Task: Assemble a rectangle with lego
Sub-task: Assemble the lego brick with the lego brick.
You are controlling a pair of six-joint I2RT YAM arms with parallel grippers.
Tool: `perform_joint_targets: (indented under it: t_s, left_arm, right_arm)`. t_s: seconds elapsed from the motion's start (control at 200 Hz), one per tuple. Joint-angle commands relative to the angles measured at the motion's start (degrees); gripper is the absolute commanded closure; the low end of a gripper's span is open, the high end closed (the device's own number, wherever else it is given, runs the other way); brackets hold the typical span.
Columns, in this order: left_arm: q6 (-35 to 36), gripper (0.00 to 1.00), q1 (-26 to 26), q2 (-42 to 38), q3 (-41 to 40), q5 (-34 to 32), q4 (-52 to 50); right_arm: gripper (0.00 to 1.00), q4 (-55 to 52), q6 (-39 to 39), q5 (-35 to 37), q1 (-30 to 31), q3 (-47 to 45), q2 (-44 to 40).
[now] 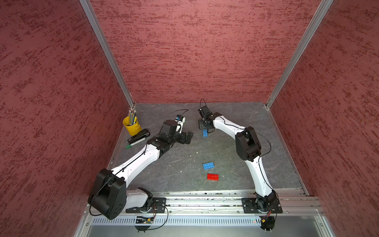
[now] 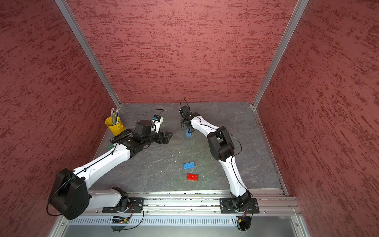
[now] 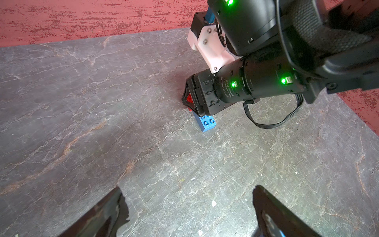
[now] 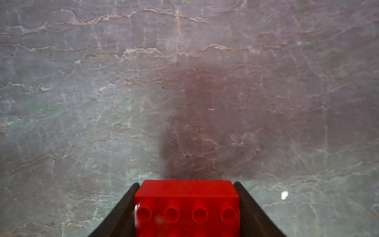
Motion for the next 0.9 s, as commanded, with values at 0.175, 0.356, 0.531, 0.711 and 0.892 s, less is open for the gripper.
perform_joint_targets:
  t_s: [0.175, 0.356, 0.531, 0.711, 0.892]
  left_arm:
    - [-0.2, 0.0, 0.5, 0.4, 1.4, 0.1, -0.6]
    - [-0.1, 0.0, 0.5, 0.4, 1.4, 0.0, -0.6]
    - [0.0, 0.0, 0.5, 0.5, 1.4, 0.0, -0.6]
    - [0.0, 0.0, 0.6, 0.6, 1.4, 0.0, -0.5]
    - [-0.1, 0.0, 0.6, 0.7, 1.4, 0.1, -0.5]
  right_arm:
    - [0.45, -0.3, 0.1, 0.7, -0.3, -0.2, 0.9]
    - [0.45, 0.9, 0.5, 0.6, -0.3, -1.9, 1.1]
    - [0.45, 1.4, 0.6, 0.5, -0.4, -2.4, 1.8]
    - [0.45, 1.7, 0.9, 0.5, -0.6, -2.4, 2.3]
    - [0.45, 1.9, 1.0, 0.5, -0.7, -2.1, 2.4]
